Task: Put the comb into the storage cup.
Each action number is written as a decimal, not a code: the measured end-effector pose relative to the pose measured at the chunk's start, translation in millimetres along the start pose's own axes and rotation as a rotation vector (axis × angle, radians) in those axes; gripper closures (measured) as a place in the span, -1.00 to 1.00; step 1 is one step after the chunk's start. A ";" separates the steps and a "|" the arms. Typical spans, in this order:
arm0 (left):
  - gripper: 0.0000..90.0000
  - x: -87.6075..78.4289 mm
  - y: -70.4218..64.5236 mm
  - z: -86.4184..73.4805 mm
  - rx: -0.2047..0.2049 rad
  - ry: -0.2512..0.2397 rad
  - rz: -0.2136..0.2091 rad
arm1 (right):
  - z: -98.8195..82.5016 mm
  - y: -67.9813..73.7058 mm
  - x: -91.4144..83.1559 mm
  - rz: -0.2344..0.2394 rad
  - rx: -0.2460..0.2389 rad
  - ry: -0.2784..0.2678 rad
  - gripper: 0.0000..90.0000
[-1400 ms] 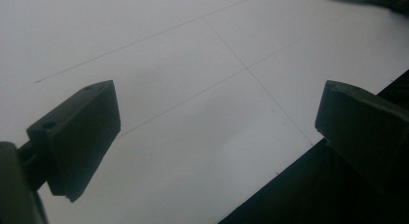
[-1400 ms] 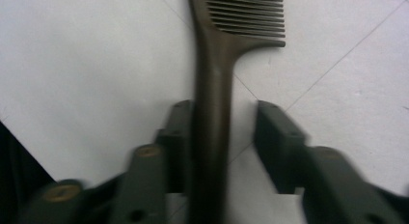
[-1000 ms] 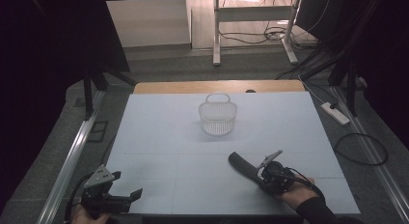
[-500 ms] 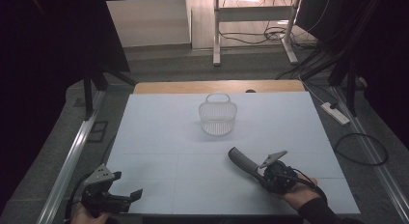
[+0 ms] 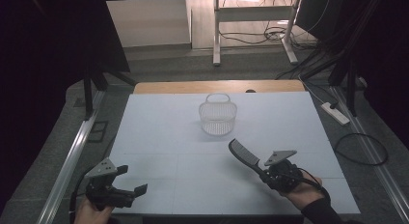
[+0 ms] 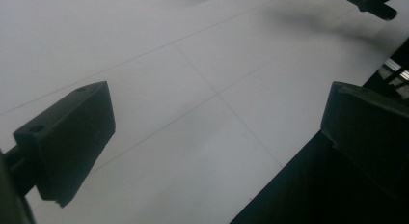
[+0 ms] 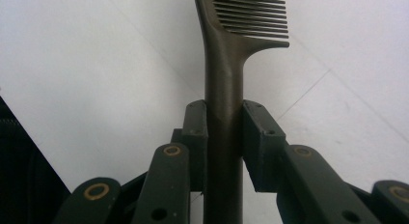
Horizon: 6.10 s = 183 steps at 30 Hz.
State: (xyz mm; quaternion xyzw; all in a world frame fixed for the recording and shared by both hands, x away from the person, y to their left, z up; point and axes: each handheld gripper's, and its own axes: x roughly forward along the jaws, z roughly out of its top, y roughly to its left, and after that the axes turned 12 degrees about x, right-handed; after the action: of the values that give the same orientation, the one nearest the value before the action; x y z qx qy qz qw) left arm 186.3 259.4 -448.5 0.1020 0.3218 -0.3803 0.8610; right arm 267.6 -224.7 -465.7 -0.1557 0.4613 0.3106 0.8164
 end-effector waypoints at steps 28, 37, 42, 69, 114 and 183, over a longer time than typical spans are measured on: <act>-1.00 51.0 4.5 76.3 0.121 -0.016 -0.133 | 9.5 1.4 -32.4 -0.054 -0.026 -0.250 0.62; -1.00 59.6 3.1 102.7 0.134 -0.055 -0.149 | 14.1 7.5 -34.5 -0.064 -0.043 -0.299 0.62; -1.00 70.2 -0.7 117.4 0.149 -0.057 -0.153 | 16.9 11.8 -35.5 -0.073 -0.055 -0.332 0.62; -1.00 104.5 -20.1 169.2 0.189 -0.090 -0.190 | 28.7 30.6 -33.6 -0.076 -0.102 -0.418 0.61; -0.98 131.3 -26.2 165.9 0.000 -0.107 -0.347 | 32.0 70.8 -18.7 -0.033 -0.195 -0.483 0.62; 0.85 117.2 -1.9 167.2 -0.084 -0.121 -0.476 | 33.7 53.9 -7.7 0.107 -0.096 -0.359 -0.51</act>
State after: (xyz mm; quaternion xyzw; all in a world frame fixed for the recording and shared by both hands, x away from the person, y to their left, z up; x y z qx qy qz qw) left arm 323.7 118.7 -393.4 -0.0356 0.3003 -0.5639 0.7685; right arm 251.7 -168.4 -439.8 -0.1120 0.3007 0.3981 0.8594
